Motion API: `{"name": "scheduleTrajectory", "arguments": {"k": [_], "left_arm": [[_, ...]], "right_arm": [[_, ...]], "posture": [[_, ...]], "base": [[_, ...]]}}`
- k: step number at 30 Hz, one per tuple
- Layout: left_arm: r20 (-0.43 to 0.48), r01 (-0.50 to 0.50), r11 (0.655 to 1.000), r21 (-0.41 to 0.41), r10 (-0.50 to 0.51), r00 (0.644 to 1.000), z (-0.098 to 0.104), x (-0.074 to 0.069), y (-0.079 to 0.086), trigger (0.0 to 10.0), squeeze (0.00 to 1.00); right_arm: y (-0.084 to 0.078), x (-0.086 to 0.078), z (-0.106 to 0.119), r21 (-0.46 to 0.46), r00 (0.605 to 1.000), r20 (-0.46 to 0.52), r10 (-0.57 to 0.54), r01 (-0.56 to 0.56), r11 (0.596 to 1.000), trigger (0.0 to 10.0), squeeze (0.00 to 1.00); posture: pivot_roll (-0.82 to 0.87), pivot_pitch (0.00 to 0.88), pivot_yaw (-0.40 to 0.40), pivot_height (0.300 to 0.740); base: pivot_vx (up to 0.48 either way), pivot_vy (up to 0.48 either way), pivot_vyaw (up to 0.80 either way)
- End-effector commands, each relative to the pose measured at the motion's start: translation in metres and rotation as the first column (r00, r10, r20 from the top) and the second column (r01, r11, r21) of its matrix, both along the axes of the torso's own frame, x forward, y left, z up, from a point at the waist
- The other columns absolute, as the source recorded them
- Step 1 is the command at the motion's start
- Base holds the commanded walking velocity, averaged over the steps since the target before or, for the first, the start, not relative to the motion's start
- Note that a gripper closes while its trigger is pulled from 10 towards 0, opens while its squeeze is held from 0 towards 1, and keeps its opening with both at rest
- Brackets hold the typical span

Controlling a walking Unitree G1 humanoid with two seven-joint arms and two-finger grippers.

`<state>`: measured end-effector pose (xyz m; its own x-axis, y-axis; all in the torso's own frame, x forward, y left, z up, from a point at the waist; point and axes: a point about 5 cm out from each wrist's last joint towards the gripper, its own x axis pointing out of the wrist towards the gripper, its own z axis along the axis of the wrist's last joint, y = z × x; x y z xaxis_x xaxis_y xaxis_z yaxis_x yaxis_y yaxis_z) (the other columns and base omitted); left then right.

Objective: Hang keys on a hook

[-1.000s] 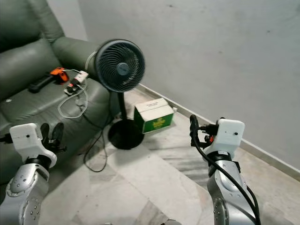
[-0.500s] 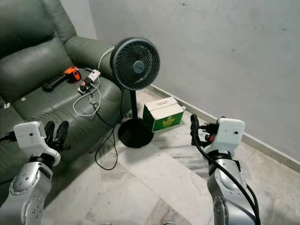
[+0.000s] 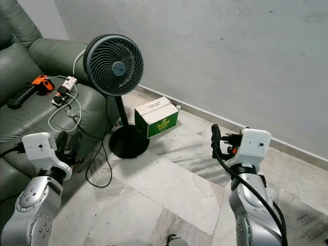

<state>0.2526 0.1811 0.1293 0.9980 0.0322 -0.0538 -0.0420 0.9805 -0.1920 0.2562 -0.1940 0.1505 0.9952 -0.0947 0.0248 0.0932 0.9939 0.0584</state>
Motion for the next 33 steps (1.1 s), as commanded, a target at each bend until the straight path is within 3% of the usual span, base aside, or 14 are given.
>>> {"name": "scheduleTrajectory", "arguments": {"k": [1, 7, 33], "left_arm": [[-0.03, 0.006, 1.0, -0.03, -0.007, 1.0, -0.0052, -0.0073, -0.0056, 10.0, 0.0], [-0.041, 0.03, 0.999, -0.037, -0.032, 0.999, -0.0083, -0.0128, -0.0125, 10.0, 0.0], [-0.048, 0.027, 0.999, -0.017, -0.028, 0.998, -0.0076, -0.0135, -0.0075, 10.0, 0.0]], "right_arm": [[0.0007, -0.0007, 0.0011, -0.002, 1.0, -0.002, 0.004, -0.004, 1.0, 10.0, 0.0], [0.0014, 0.0004, 0.0004, 0.007, 1.0, -0.005, 0.003, -0.002, 1.0, 10.0, 0.0], [0.0029, -0.0024, -0.0028, 0.014, 1.0, -0.019, 0.001, -0.001, 1.0, 10.0, 0.0]], "posture": [[-0.05, 0.137, 0.018, 0.74], [-0.04, 0.154, 0.012, 0.74], [-0.04, 0.159, 0.018, 0.74]], "base": [[0.0, 0.0, -0.8], [0.0, 0.0, -0.8], [0.0, 0.0, -0.8]]}}
